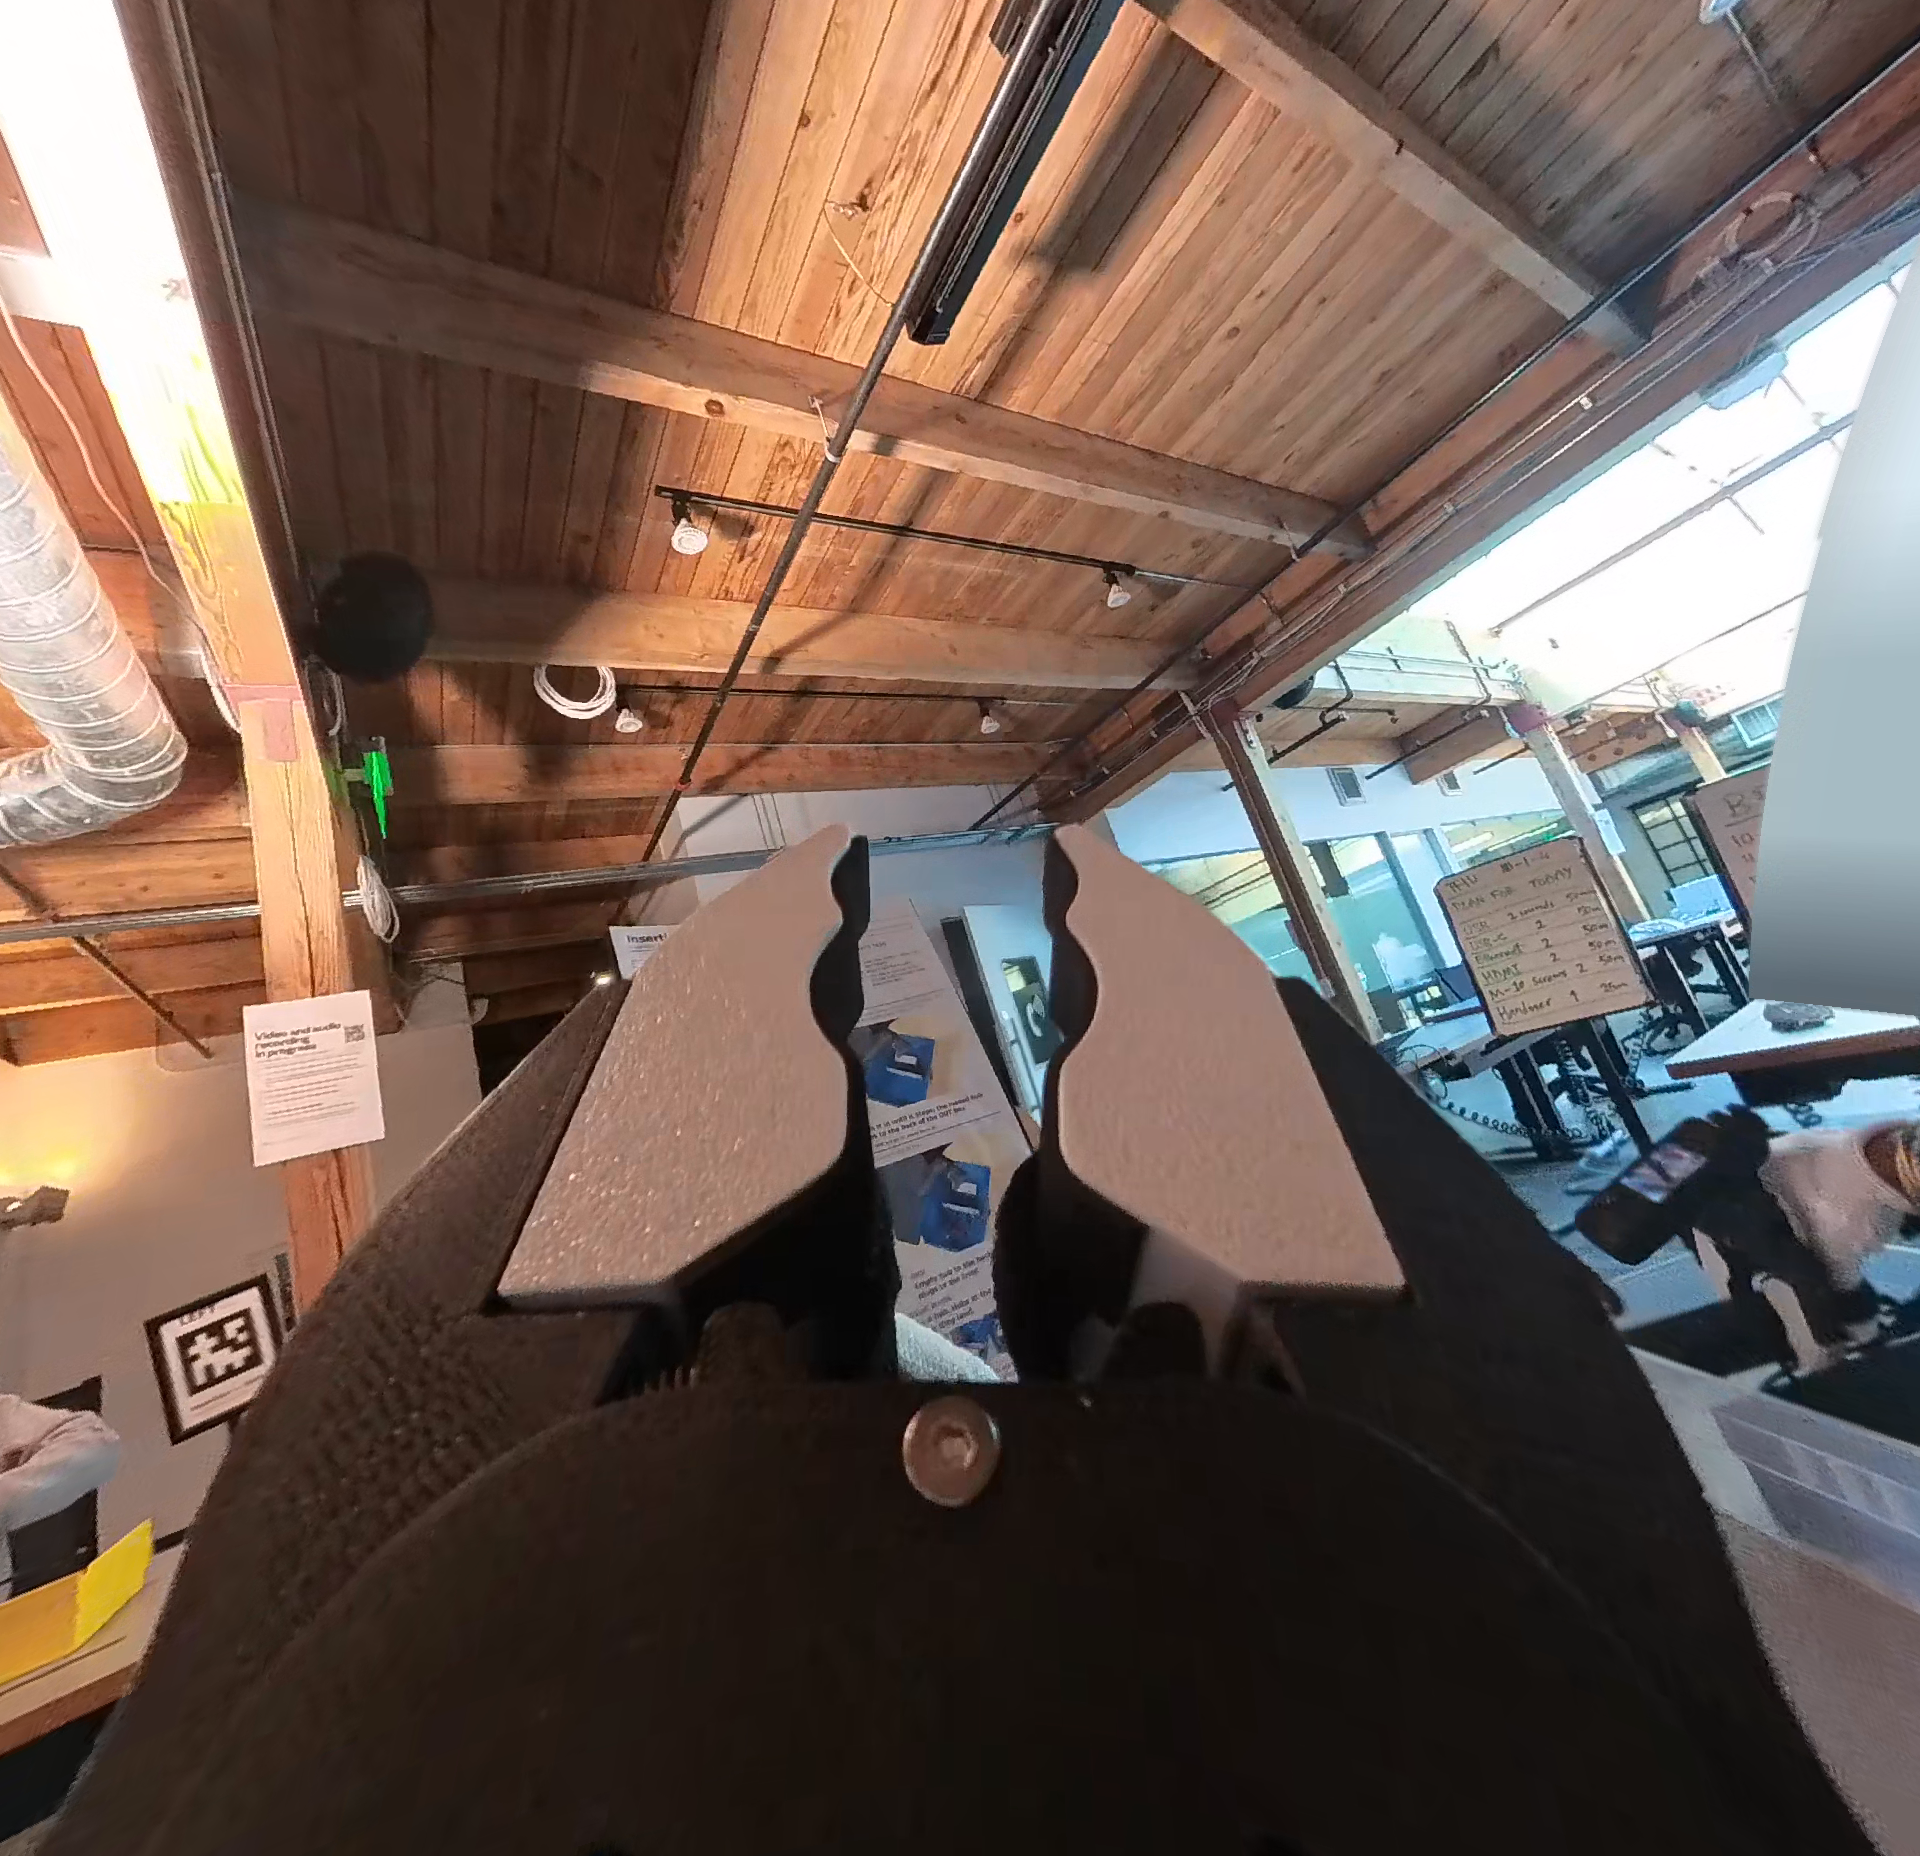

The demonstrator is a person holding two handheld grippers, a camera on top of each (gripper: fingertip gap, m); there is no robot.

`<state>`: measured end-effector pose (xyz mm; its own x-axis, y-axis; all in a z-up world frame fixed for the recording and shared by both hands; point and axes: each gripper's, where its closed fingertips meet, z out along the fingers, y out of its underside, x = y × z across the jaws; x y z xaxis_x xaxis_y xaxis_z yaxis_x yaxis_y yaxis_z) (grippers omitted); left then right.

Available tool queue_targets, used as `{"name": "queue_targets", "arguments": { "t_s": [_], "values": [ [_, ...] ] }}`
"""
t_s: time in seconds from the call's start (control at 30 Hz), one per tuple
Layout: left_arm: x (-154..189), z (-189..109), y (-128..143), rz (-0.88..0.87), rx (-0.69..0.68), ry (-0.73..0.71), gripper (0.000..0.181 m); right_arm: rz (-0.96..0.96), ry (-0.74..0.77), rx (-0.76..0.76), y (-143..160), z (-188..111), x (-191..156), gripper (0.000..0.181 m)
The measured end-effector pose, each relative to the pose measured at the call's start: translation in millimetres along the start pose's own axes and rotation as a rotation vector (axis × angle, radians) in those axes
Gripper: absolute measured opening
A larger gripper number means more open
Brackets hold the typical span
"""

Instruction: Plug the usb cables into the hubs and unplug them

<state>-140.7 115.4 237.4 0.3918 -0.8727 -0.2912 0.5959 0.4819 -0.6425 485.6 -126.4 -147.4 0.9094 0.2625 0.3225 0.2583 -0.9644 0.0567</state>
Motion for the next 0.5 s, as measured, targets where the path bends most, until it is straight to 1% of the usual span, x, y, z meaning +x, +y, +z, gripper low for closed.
{"name": "queue_targets", "arguments": {
  "t_s": [0.07, 0.13, 0.2, 0.27, 0.33, 0.4, 0.47, 0.5],
  "values": [
    [0.7, 0.6, 0.4, 0.007, -0.003, -0.001, 0.031, 0.031, 0.032, 0.059, -8.3, 4.5, 4.9, 0.041],
    [1.6, 1.0, 1.0, 0.007, -0.007, 0.004, 0.031, 0.001, 0.043, 0.109, -14.0, 5.3, 4.6, 0.041],
    [1.7, 1.4, 1.7, 0.007, -0.014, 0.004, 0.031, 0.000, 0.049, 0.095, -13.6, 4.8, 5.1, 0.042],
    [1.6, 1.4, 2.1, 0.011, -0.018, 0.003, 0.031, 0.047, 0.039, 0.096, -14.0, -0.3, 7.2, 0.057],
    [1.5, 1.2, 1.6, 0.013, -0.017, 0.002, 0.031, 0.093, 0.013, 0.148, -17.4, -14.6, 9.5, 0.061],
    [1.4, 0.7, 0.9, 0.015, -0.018, 0.002, 0.031, 0.148, -0.031, 0.203, -18.3, -34.2, 10.4, 0.060],
    [0.5, 0.0, -0.2, 0.021, -0.017, -0.002, 0.031, 0.207, -0.132, 0.181, -6.7, -51.2, 1.3, 0.047],
    [-0.2, -0.5, -0.8, 0.022, -0.016, -0.006, 0.031, 0.231, -0.185, 0.128, 5.0, -56.8, -5.2, 0.045]
  ]
}}
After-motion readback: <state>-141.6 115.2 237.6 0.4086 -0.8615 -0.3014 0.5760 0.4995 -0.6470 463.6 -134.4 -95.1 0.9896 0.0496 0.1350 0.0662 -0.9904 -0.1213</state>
